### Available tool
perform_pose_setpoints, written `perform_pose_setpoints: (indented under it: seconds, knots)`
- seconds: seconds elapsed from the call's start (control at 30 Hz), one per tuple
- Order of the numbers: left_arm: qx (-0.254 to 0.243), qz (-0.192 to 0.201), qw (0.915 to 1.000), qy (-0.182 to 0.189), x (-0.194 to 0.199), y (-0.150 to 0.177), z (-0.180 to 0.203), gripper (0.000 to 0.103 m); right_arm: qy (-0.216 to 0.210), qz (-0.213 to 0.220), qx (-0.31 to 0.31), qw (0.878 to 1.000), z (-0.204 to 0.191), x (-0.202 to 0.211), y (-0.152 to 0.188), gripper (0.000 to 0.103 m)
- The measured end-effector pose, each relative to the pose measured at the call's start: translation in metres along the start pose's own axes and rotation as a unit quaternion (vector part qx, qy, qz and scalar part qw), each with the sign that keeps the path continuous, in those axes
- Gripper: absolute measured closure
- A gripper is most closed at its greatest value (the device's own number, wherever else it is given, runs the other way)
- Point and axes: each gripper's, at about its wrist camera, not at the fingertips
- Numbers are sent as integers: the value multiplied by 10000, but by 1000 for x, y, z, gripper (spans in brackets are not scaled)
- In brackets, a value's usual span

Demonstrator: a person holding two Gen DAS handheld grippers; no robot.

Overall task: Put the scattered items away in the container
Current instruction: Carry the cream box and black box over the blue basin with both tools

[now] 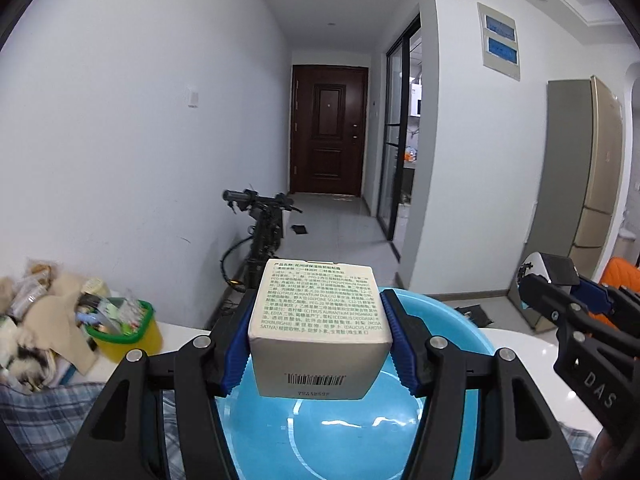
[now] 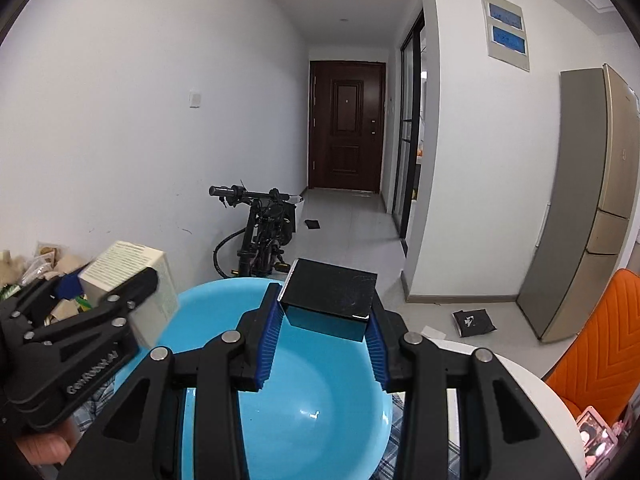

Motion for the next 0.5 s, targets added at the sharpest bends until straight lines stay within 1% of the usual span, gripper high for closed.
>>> perform_pose_setpoints:
  seconds: [0.1,0.23,0.33,0.43,0.47,0.5]
  knots:
    - [-80,6,9999,-78,1,-2,-5,41,-77,-9,94,9999,-6,-1,-2,66]
    - [25,-11,10000,-47,1,-5,-11,41,-233,46,27,9997,-9,2,-6,66]
    - [-7,-38,10000,-32,1,-7,-12,41,-201,49,158,9997,-14,0,-9,66]
    - [125,-194,9997,3,-2,-11,-15,41,-239,-2,65,9997,-11,-2,-6,66]
    - [160,-293,9994,-45,-6,-12,-16,41,-311,-69,-14,9995,-9,-5,-5,66]
    - [164,-492,9985,-198,-12,-13,-16,41,-488,-242,-163,9984,-5,-10,-3,66]
Point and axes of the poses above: each gripper's, at about its wrist camera, not at the fingertips, and x roughly against the way its jaws point, z to its right, y to its underside, and after that the axes turned 5 degrees about x, right-handed
